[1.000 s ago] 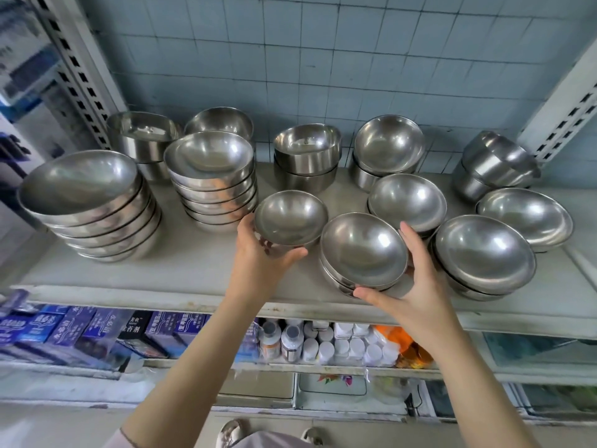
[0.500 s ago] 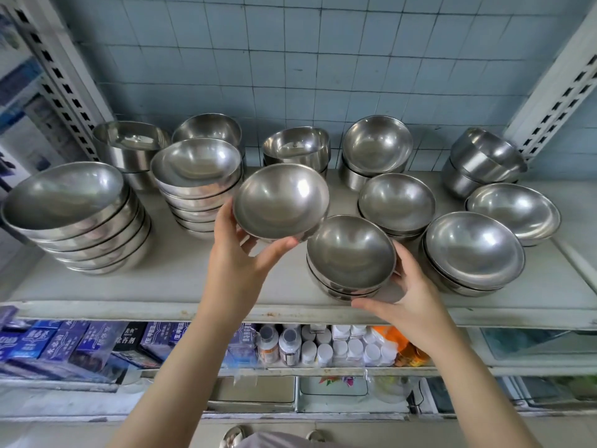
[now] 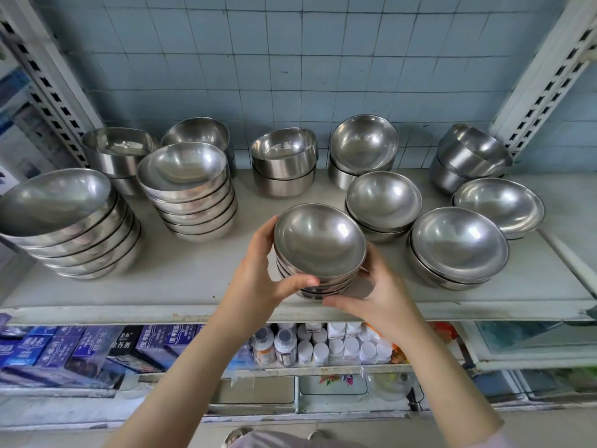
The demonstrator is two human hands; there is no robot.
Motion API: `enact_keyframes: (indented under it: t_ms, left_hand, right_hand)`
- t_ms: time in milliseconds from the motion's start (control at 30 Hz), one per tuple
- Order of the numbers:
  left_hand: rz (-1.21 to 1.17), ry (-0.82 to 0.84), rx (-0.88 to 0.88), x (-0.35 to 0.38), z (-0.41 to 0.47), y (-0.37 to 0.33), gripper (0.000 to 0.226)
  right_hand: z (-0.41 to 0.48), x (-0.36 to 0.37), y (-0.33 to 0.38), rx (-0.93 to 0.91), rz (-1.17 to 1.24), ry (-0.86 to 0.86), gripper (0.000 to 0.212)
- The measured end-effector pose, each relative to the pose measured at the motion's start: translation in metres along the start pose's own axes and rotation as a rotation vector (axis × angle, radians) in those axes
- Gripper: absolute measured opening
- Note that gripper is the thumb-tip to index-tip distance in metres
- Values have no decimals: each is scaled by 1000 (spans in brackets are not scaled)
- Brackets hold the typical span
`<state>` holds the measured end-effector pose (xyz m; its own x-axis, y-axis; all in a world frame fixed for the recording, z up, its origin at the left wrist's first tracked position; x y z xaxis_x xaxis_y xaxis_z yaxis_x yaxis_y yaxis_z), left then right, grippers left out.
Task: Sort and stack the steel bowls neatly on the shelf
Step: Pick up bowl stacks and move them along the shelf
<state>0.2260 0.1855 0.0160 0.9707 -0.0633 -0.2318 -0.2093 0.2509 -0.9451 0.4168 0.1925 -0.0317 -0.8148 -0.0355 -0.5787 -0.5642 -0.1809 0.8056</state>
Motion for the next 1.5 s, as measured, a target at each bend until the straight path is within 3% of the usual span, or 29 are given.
enact_keyframes:
  t_ms: [333,500,700,800,900,1000,1133,1500]
  left_hand:
    - [43,32,-51,3,0,20,117]
    - [-57,137,-163,16,-6,38,141]
    - [-113,106,-116,10,2,44,105]
    - [-107,60,-75,2,12,45,97]
    - [-117,20,-58,-5,24,46,87]
    - [-150,6,-71,-8,26,53,88]
    - [-116,22,-73,-5,23,53,95]
    - [-144,49,-98,-3,23,55,105]
  right_hand:
    - [0,3,2,8,22,46,103]
    - [-7,-2,10,-9,5,127,114]
    - [-7,-81,42,10,14,24,96]
    - [27,-115,59,-62,-280,-81,93]
    - [72,-113,46,-20,-606,13,117]
    - [98,-100,17,96,-750,172,138]
    - [104,-91,6,119,-765,252,134]
    - [108,-94,-3,153,-621,264,139]
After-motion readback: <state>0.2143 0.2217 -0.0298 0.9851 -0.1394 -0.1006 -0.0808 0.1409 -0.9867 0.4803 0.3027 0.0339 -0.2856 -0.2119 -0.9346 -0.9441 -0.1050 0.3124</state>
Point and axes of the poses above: each hand's wrist, its own z-axis towards the middle knuckle, its own x-axis out of the palm, y = z × x, the point moved 10 cm from there along z, towards the middle knuckle, and after that the axes turned 9 degrees about -z, right-handed, at the moved point
